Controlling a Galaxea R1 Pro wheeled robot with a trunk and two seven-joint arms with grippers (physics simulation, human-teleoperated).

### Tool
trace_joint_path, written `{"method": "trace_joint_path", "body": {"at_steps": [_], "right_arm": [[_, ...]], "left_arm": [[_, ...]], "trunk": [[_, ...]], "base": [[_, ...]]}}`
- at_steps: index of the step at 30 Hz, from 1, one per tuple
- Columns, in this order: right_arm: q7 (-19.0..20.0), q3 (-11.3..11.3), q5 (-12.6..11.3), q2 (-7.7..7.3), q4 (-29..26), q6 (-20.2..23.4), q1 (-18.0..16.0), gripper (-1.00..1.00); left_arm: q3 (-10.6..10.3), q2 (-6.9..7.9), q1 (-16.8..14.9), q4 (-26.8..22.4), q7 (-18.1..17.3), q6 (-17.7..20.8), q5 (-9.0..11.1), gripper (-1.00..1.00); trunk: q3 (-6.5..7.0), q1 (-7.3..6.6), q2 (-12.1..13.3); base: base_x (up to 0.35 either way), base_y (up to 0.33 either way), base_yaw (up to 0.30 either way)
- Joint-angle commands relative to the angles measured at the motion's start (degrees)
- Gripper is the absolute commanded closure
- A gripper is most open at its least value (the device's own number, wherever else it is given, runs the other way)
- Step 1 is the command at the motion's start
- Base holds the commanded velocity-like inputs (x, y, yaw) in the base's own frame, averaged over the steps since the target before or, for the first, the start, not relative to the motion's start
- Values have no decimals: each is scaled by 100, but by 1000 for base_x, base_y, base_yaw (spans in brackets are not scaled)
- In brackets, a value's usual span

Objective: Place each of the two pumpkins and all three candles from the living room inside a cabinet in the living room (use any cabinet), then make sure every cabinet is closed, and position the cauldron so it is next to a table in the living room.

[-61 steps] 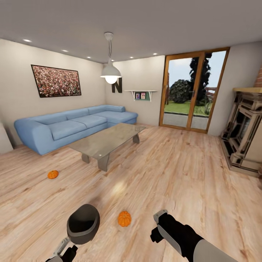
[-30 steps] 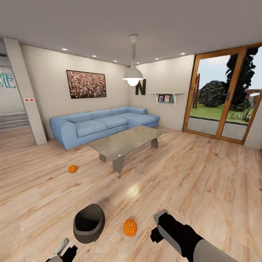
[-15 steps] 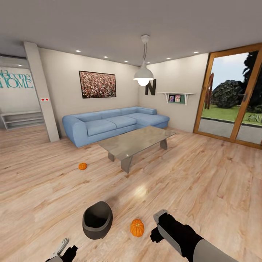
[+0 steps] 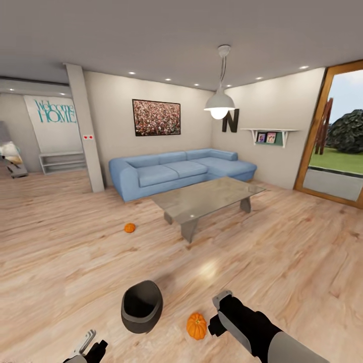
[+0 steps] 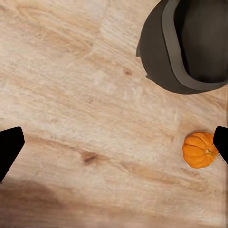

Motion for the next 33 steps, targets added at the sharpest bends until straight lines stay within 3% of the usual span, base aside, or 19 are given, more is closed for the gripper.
{"method": "trace_joint_path", "body": {"at_steps": [1,11,26,33], "right_arm": [[-50,36,-60,-9,-12,10,-6,-100],[-50,36,-60,-9,-12,10,-6,-100],[-59,31,-60,-11,-12,1,-6,-100],[-59,31,-60,-10,18,-330,-6,-100]], "left_arm": [[-48,-2,-9,12,6,-1,38,-100],[-48,-2,-9,12,2,-2,38,-100],[-48,-2,-9,12,2,-6,38,-100],[-47,2,-9,10,-4,-7,49,-100]], "trunk": [[-2,2,-3],[68,2,-3],[95,2,-3],[95,2,-3]], "base": [[201,-268,214],[164,-207,136],[5,-6,3],[0,0,0]]}}
